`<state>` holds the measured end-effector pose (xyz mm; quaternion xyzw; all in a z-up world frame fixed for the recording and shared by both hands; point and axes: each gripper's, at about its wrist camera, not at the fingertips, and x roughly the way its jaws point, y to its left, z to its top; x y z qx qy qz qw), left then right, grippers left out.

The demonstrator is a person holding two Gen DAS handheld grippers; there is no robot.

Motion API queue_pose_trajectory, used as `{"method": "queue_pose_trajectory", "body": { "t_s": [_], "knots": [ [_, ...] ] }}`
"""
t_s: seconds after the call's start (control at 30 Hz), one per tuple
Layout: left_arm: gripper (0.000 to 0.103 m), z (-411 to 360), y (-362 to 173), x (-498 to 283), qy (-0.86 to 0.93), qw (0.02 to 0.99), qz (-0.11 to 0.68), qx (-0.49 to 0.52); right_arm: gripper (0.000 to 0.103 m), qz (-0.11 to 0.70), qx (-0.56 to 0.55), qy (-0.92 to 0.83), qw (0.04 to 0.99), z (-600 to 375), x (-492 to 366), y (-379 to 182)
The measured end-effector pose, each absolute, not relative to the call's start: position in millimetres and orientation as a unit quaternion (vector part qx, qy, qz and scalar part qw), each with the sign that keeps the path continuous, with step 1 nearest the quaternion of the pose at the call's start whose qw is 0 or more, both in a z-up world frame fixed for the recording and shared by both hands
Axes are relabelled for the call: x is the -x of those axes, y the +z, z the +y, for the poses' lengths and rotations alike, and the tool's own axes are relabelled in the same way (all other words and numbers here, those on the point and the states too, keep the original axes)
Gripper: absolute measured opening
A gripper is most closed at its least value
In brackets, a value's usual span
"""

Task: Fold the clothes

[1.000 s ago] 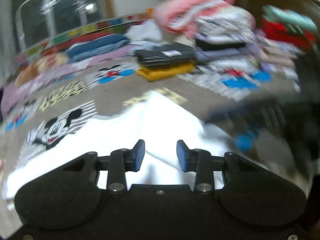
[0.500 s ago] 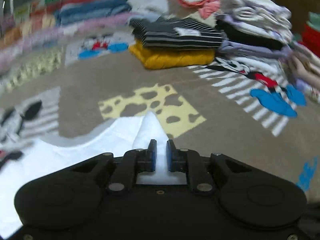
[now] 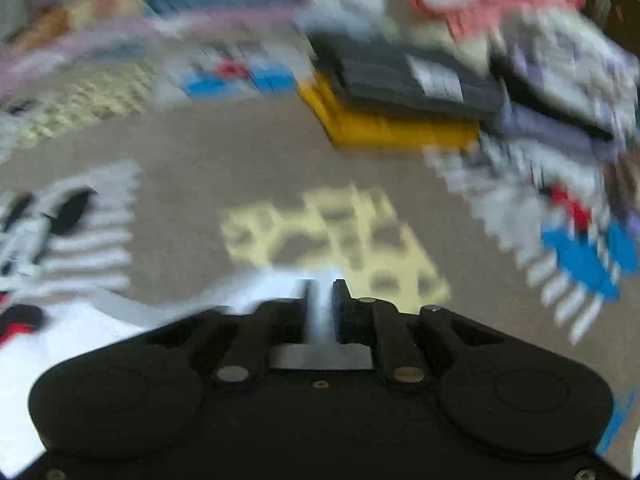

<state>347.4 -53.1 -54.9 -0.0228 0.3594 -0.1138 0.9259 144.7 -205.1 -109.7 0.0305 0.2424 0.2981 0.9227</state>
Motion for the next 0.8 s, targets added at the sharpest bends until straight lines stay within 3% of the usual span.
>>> {"method": "queue_pose_trajectory", "body": {
  "t_s": [0.03,0.1,0.3,0.5,0.67,0.73,0.8],
  "knots": [
    [0.021,-43.2,-50.2,-337.9,-0.113,0.927,0.355,0.045,0.036,0.243,-0.032,0.298,0.922,-205.3,-144.8,-109.6],
    [0.045,-24.4,-43.8,-312.7,-0.111,0.93,0.343,0.076,0.036,0.244,-0.034,0.299,0.922,-206.1,-145.0,-109.4],
    [0.066,33.0,-46.8,-210.5,-0.104,0.931,0.31,0.16,0.036,0.246,-0.039,0.3,0.921,-207.7,-145.4,-109.5],
    [0.08,77.2,-68.4,-120.0,-0.075,0.912,0.28,0.289,0.036,0.248,-0.037,0.299,0.921,-207.1,-145.4,-108.4],
    [0.082,104.8,-87.8,-73.2,-0.05,0.901,0.267,0.339,0.037,0.255,-0.026,0.291,0.922,-204.0,-144.4,-104.4],
    [0.082,118.2,-94.3,-62.1,-0.039,0.899,0.267,0.346,0.041,0.26,-0.051,0.287,0.921,-212.9,-141.0,-99.1],
    [0.082,131.4,-98.7,-58.3,-0.031,0.889,0.266,0.372,0.058,0.258,-0.095,0.279,0.92,-227.9,-133.5,-93.6]
  ]
}}
